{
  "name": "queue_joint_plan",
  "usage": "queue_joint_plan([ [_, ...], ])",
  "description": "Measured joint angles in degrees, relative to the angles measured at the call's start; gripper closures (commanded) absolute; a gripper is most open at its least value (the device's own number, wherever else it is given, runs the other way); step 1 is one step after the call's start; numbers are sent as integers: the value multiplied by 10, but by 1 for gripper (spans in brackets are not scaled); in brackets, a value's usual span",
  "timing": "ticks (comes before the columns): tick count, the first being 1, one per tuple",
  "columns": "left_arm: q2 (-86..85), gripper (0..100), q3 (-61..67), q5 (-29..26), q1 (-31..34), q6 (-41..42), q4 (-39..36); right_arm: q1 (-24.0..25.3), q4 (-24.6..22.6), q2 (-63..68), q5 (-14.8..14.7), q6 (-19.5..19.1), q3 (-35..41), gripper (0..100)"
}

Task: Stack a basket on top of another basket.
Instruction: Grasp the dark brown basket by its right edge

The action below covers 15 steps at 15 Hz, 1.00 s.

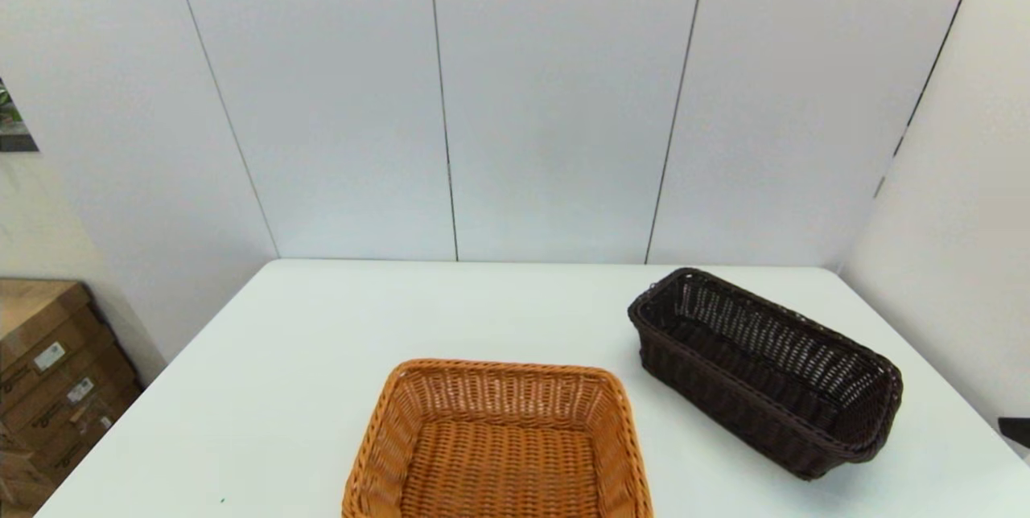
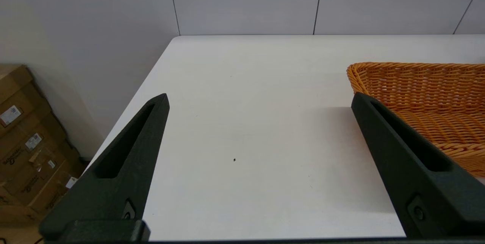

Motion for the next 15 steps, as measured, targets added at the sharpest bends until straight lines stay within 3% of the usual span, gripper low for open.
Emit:
queue_joint_plan([
  [3, 0, 0, 0, 0, 0, 0, 0, 3, -3, 3, 7, 4, 1, 0],
  [6, 0, 0, 0, 0, 0, 0, 0, 19, -3, 8, 63, 50, -3, 0],
  [7, 0, 0, 0, 0, 0, 0, 0, 23, -3, 15, 69, 68, -6, 0],
  [12, 0, 0, 0, 0, 0, 0, 0, 43, 5, 58, 68, 91, -26, 0],
  [15, 0, 0, 0, 0, 0, 0, 0, 47, 58, 90, 65, 145, -67, 0],
])
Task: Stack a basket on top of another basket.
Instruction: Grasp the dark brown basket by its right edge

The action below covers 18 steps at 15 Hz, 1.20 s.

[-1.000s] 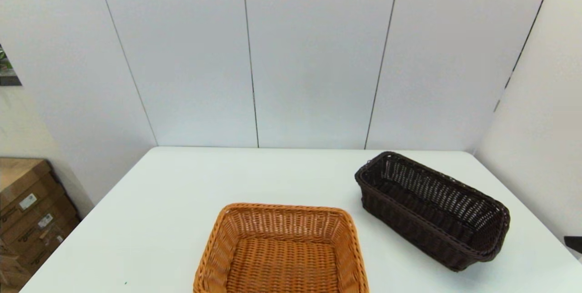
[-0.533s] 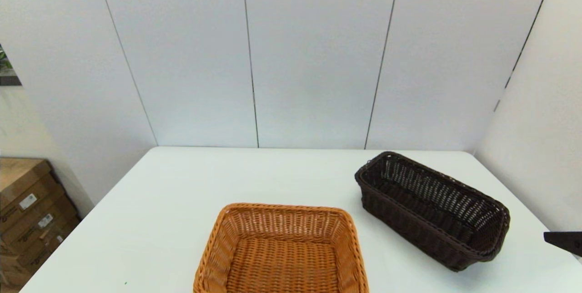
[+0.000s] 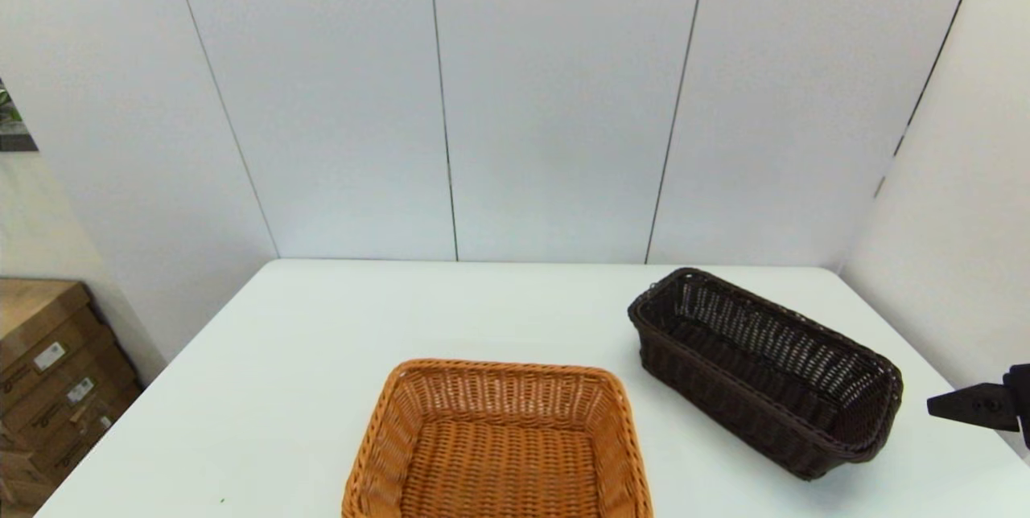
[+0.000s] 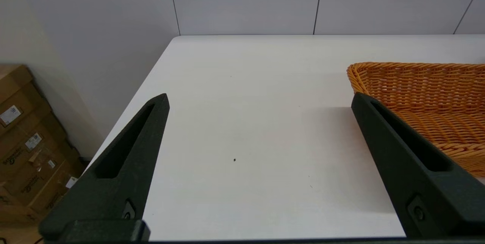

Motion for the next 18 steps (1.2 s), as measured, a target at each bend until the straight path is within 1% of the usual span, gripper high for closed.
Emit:
queue_joint_plan([
  [2, 0, 0, 0, 0, 0, 0, 0, 10, 46, 23, 0, 47, -35, 0],
  [4, 0, 0, 0, 0, 0, 0, 0, 21, 57, 44, 0, 87, -52, 0],
  [6, 0, 0, 0, 0, 0, 0, 0, 40, 85, 68, 1, 138, -68, 0],
  [8, 0, 0, 0, 0, 0, 0, 0, 70, 113, 90, 4, 196, -89, 0],
  [11, 0, 0, 0, 0, 0, 0, 0, 100, 125, 126, 5, 250, -103, 0],
  [13, 0, 0, 0, 0, 0, 0, 0, 106, 125, 154, 6, 261, -113, 0],
  [18, 0, 0, 0, 0, 0, 0, 0, 116, 120, 214, 15, 262, -148, 0],
])
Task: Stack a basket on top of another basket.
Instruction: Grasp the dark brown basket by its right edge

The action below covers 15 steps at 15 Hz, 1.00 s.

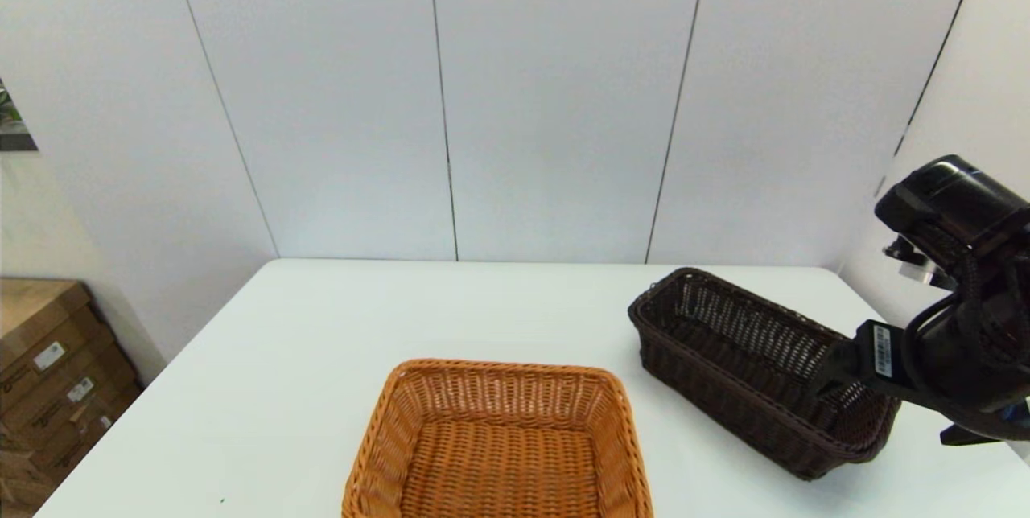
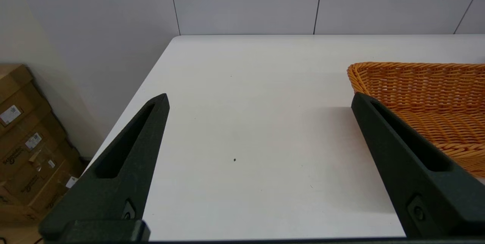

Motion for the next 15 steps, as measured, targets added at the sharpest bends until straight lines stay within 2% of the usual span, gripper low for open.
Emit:
queue_joint_plan([
  [5, 0, 0, 0, 0, 0, 0, 0, -32, -34, 52, -7, 13, -8, 0],
  [11, 0, 0, 0, 0, 0, 0, 0, -106, -37, 95, -9, 13, -8, 0],
  [15, 0, 0, 0, 0, 0, 0, 0, -138, -41, 104, -6, 11, -3, 0],
])
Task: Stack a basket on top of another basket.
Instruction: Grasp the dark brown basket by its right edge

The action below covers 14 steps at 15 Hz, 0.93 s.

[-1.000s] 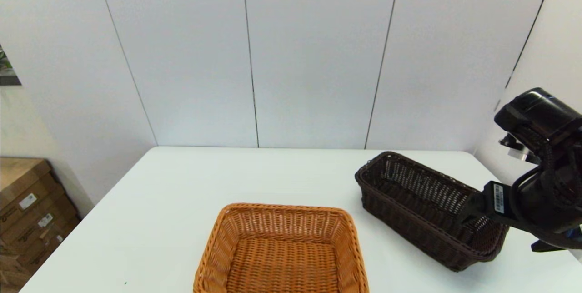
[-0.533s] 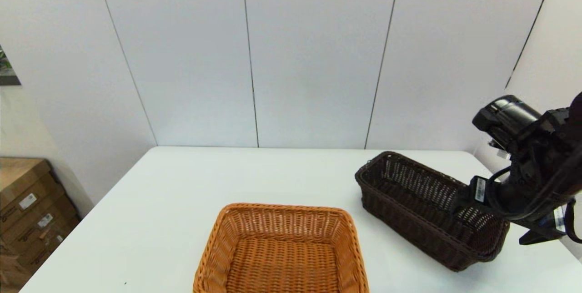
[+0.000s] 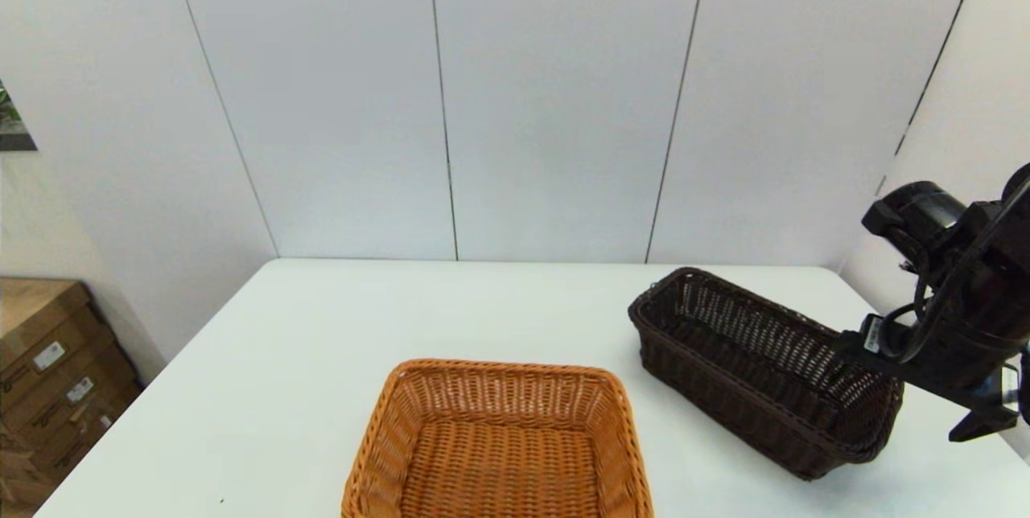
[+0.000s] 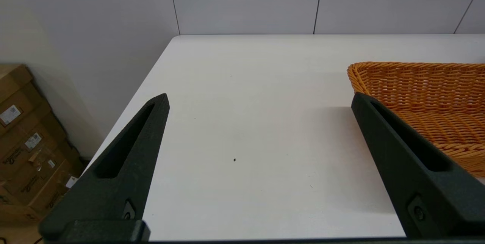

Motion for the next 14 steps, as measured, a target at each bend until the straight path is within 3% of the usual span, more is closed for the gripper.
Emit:
queue_joint_plan([
  [4, 0, 0, 0, 0, 0, 0, 0, -5, -8, 10, 6, 0, 15, 0],
  [7, 0, 0, 0, 0, 0, 0, 0, -7, -44, 24, 6, 3, 40, 0],
  [14, 0, 0, 0, 0, 0, 0, 0, -22, -69, 57, 38, 15, 58, 0],
])
